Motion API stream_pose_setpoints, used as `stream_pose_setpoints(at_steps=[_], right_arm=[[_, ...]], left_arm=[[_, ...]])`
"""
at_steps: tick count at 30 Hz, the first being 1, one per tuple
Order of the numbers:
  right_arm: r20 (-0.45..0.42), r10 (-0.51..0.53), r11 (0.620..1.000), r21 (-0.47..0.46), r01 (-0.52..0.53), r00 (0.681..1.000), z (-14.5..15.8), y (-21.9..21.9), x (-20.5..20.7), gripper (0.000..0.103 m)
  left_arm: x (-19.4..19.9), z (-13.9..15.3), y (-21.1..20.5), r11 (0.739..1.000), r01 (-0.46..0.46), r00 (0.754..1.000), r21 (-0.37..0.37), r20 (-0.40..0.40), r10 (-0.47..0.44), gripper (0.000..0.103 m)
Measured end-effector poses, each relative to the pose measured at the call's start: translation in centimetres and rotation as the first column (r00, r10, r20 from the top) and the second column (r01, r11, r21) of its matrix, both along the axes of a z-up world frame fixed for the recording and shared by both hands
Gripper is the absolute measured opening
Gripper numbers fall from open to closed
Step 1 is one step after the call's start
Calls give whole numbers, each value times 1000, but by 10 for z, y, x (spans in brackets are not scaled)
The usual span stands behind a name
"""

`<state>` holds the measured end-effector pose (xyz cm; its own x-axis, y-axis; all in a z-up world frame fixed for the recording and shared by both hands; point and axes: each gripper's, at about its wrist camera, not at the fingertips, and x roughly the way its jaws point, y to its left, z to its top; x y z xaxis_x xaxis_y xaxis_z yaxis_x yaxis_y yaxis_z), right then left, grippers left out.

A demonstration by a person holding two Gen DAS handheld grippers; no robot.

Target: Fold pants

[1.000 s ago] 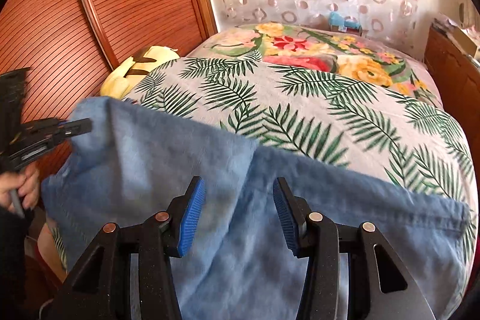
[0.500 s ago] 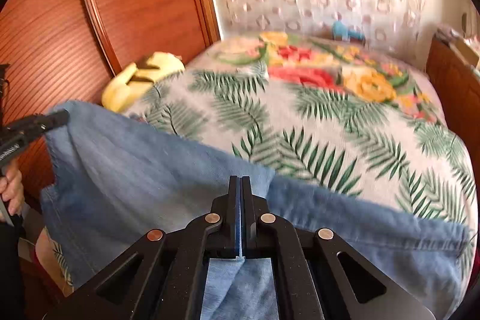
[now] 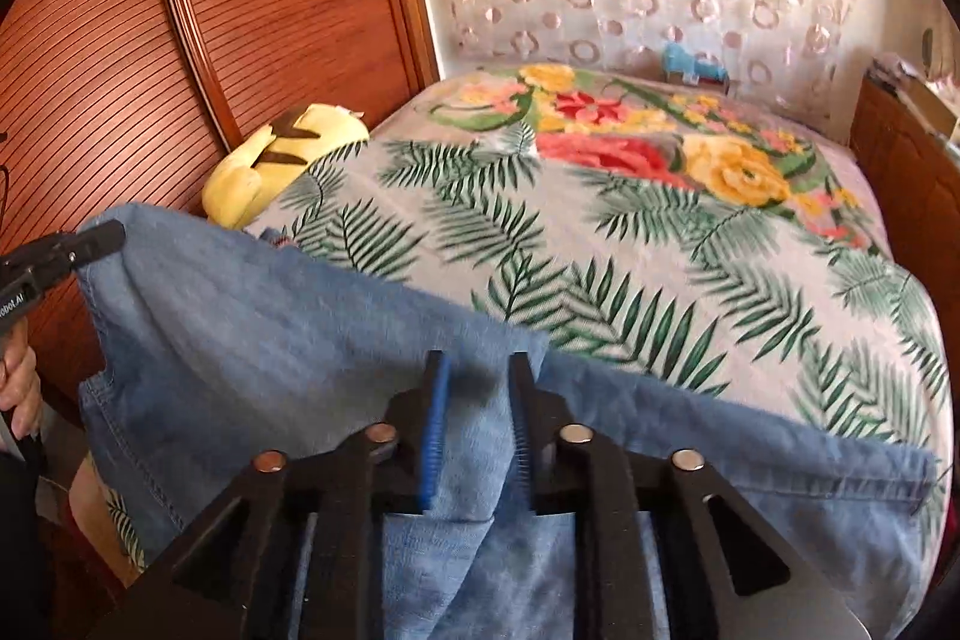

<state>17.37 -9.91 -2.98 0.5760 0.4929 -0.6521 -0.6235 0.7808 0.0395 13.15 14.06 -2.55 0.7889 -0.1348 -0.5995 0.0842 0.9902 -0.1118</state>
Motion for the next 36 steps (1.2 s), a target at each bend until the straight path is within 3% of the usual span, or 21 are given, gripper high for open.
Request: stream_pose_setpoints(at_steps=[8,9,10,12,19,22,27,29,32,35,36], right_arm=[[-89,-36,999,-23,34,995,-18,8,17,30],[-102,-38,999,-22,36,994,-19,12,19,26],[-110,-36,999,-19,34,993,-20,12,21,14],[-114,-30,1000,-10,29,993,-18,14,20,6],[47,-7,999,36,5,999,11,11,-6,2],[146,12,996,90,-25,989,38,7,-25,2],[256,47,993,96,-74,965,63,9,-51,2],[276,50,988,129,-88,960,71,5,-60,2],[271,71,992,78,-96,960,72,8,-65,2],[252,49,983,157,-90,967,83,-6,-65,2],[250,47,987,136,-83,967,84,-3,-64,2]], left_arm=[[3,-10,-6,1000,8,1000,10,-26,-8,4],[3,-11,-6,1000,10,1000,8,-27,-10,4],[3,-12,-7,1000,12,1000,9,-28,-11,4],[2,-12,-7,1000,13,999,12,-30,-13,4],[-7,-4,2,999,-30,999,-15,23,30,4],[-14,5,13,997,-64,996,-45,64,67,4],[-31,28,22,994,-85,986,-74,135,95,4],[-39,36,26,993,-89,982,-81,161,101,4],[-51,48,28,993,-82,975,-88,197,98,4],[-52,52,27,994,-81,975,-74,203,95,4],[-51,52,26,994,-85,975,-64,201,96,4]])
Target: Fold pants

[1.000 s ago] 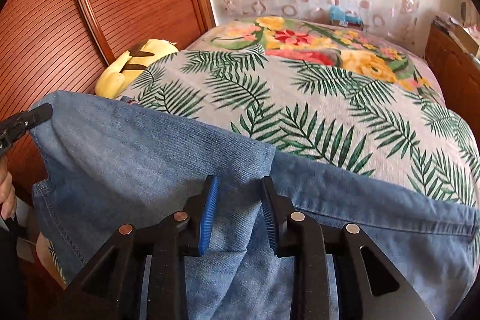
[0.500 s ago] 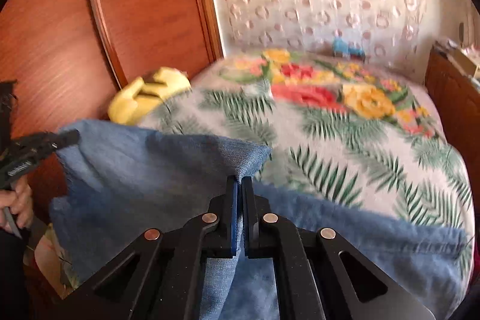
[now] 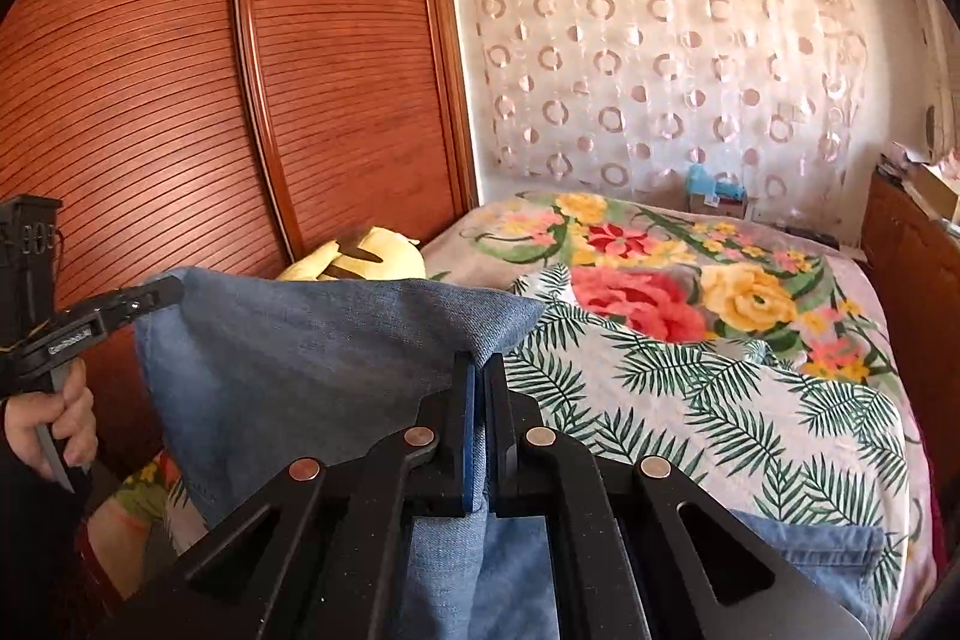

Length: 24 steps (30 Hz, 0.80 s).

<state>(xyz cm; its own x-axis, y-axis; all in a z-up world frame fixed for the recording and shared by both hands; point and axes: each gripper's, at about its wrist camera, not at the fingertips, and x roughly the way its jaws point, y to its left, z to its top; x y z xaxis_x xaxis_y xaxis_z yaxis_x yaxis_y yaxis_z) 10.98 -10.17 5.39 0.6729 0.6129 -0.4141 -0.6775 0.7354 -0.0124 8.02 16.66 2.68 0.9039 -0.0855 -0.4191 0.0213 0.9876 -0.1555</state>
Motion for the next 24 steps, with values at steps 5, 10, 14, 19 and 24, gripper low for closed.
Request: stream_pose_setpoints(at_steps=[5,10,14,19,24], right_arm=[[31,15,999,35,-16,999,8,0,-7,2],[65,38,999,27,-40,997,5,-1,-10,2],[86,76,996,46,-80,993,8,-4,-21,2],[126,119,992,28,-124,985,16,-4,-34,2],[154,127,990,38,-134,980,21,-10,-33,2]], left_arm=[[6,-6,2,1000,0,1000,8,-25,0,4],[3,-6,5,1000,-5,1000,-1,-24,5,4],[-3,-1,10,1000,-13,1000,-17,1,13,4],[-18,10,14,1000,-11,999,-28,48,13,4],[-28,18,13,1000,-10,997,-24,77,12,4]])
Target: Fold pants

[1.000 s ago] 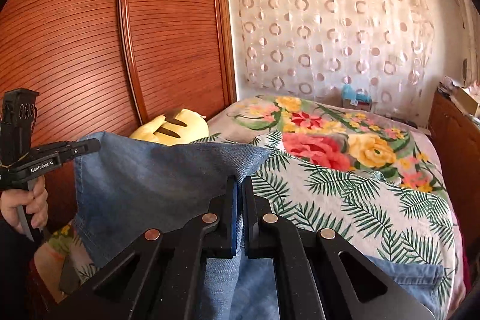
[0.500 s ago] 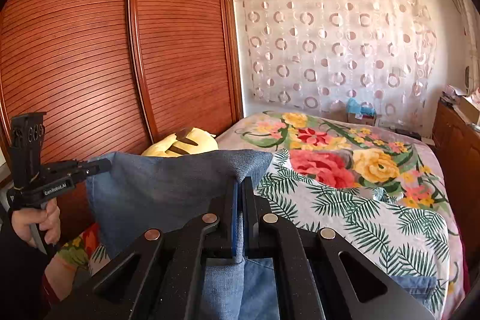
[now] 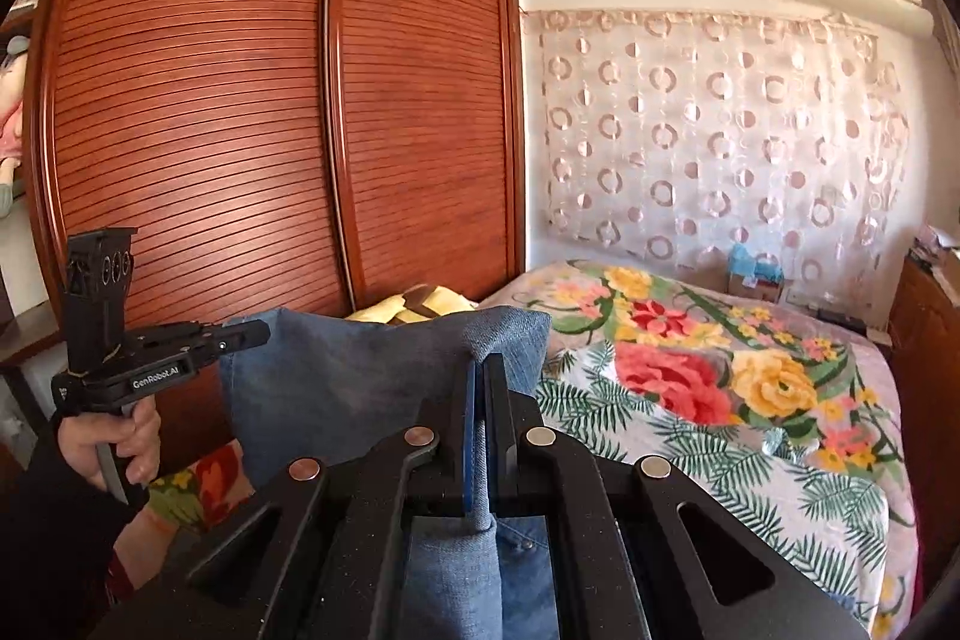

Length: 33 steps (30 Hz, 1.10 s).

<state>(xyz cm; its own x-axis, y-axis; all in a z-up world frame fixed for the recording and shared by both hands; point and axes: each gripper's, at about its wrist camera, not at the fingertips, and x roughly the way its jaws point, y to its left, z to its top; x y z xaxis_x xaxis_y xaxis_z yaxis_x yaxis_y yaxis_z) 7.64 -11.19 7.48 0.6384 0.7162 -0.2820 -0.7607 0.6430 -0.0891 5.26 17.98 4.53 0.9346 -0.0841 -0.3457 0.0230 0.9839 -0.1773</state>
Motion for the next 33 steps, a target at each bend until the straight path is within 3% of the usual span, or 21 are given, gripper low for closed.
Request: stream_pose_setpoints(at_steps=[2,5,9,10,13,15,17,21,28,33], right_arm=[[-3,-30,999,-22,30,1000,-7,-1,10,2],[-95,-100,993,-72,93,990,-29,-2,46,2],[-178,-212,969,-165,184,961,-79,-3,101,2],[-196,-236,961,-195,198,952,-91,-3,112,8],[-230,-296,939,-250,238,927,-117,-10,138,17],[-242,-306,938,-240,249,921,-121,-21,144,24],[-243,-312,939,-227,259,919,-122,-33,146,36],[-221,-341,931,-210,297,913,-125,-51,132,51],[-250,-328,939,-188,286,911,-140,-88,104,51],[-264,-367,926,-194,323,892,-142,-123,68,51]], left_arm=[[7,-4,-1,1000,0,1000,7,-23,0,4],[26,-18,-7,1000,17,998,23,-69,-16,4],[65,-55,-19,998,45,978,54,-206,-33,6],[73,-65,-22,997,55,971,59,-235,-40,8],[81,-83,-28,996,73,958,61,-281,-53,31],[79,-88,-30,996,79,958,41,-280,-65,62],[75,-90,-32,997,78,958,17,-279,-70,77],[68,-89,-38,997,66,963,24,-262,-58,78],[49,-98,-72,993,120,957,22,-270,-110,78],[47,-101,-107,982,187,944,28,-282,-171,78]])
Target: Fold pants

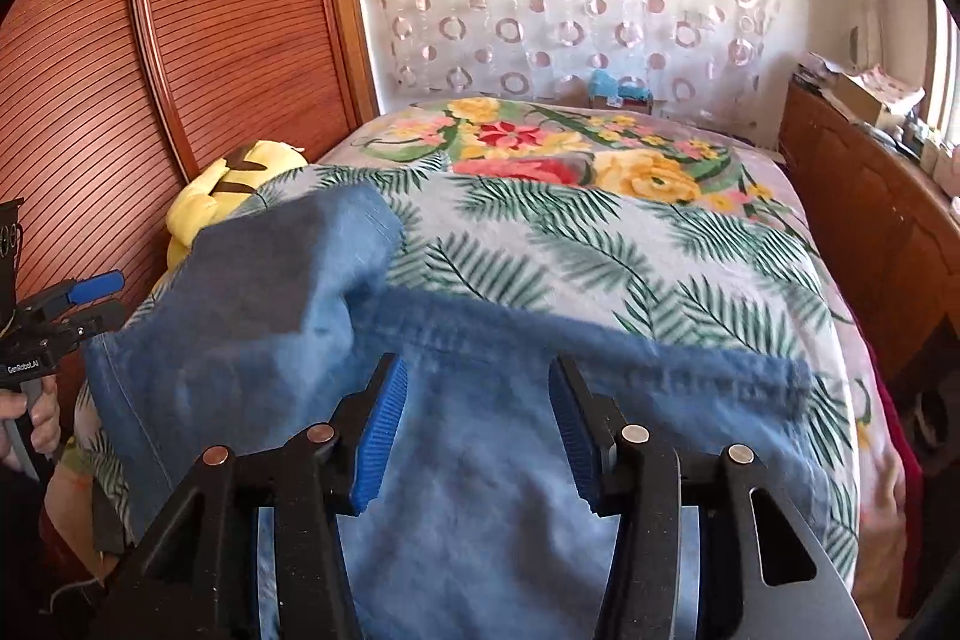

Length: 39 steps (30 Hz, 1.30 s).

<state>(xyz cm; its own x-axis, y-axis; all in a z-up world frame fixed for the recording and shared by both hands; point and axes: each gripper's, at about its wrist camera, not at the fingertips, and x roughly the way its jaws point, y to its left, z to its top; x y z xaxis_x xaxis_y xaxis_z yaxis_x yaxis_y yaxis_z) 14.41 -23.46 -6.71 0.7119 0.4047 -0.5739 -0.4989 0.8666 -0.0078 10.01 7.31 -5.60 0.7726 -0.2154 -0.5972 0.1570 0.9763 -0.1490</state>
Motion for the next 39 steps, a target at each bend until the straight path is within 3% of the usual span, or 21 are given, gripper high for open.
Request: stream_pose_setpoints(at_steps=[5,10,18,23,33,39], right_arm=[[17,-108,994,-18,109,994,-3,-50,-25,51],[-31,-211,977,-2,211,977,-15,-110,-40,57],[-109,-310,948,42,316,944,-37,-168,-59,57],[-128,-296,950,67,306,946,-42,-166,-57,57],[-140,-275,952,96,289,951,-52,-165,-56,57],[-139,-280,952,90,294,950,-54,-169,-60,57]], left_arm=[[-2,4,-26,998,58,998,-1,6,-58,78],[3,8,-50,995,102,995,-1,8,-102,78],[52,23,-93,986,163,987,35,-4,-162,76],[86,17,-109,983,176,984,43,-36,-175,62],[124,-22,-142,978,187,976,89,-129,-175,60],[124,-32,-147,976,189,976,112,-133,-174,60]])
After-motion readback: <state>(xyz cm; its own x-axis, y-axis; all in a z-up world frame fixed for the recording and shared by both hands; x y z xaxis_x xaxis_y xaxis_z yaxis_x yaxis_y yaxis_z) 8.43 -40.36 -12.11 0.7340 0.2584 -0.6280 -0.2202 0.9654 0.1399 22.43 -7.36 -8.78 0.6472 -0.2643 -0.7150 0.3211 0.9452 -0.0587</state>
